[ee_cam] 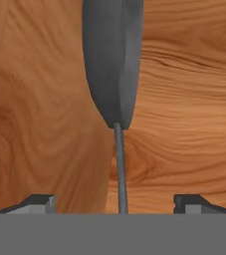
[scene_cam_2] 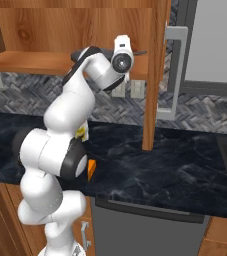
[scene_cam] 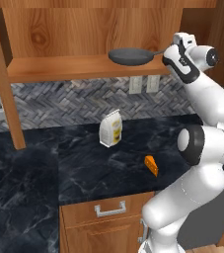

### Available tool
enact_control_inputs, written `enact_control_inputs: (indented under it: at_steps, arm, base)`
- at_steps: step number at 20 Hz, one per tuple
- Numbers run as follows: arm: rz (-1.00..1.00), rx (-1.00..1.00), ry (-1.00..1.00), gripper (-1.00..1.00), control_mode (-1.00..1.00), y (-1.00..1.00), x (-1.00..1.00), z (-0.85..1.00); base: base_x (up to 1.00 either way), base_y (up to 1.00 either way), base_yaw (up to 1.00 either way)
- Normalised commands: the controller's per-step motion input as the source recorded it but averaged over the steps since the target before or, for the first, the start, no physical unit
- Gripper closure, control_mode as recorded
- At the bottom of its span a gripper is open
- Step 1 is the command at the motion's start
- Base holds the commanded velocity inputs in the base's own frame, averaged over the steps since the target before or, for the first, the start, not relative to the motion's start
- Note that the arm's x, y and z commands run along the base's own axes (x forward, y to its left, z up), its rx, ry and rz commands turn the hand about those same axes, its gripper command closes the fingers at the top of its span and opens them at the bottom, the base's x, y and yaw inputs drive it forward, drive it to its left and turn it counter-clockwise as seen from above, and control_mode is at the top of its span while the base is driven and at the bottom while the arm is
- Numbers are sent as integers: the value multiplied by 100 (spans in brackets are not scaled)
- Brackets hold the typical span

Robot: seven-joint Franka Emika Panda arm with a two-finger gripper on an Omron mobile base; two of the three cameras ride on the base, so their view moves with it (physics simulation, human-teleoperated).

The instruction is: Pick the pan from the cabinet and place it on the stove. Then turn on the stove burner for the pan.

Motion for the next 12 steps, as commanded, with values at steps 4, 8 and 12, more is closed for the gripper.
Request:
enact_control_inputs:
  at_steps: [4, 8, 12]
  arm:
    - [0, -5, 0, -100, -100, -7, 40, -13]
    - [0, -4, -3, -100, -100, -8, 9, 1]
    - [0, -4, -7, -100, -100, -2, 0, 1]
  base:
    - [0, 0, 0]
    - [0, 0, 0]
    - [0, 0, 0]
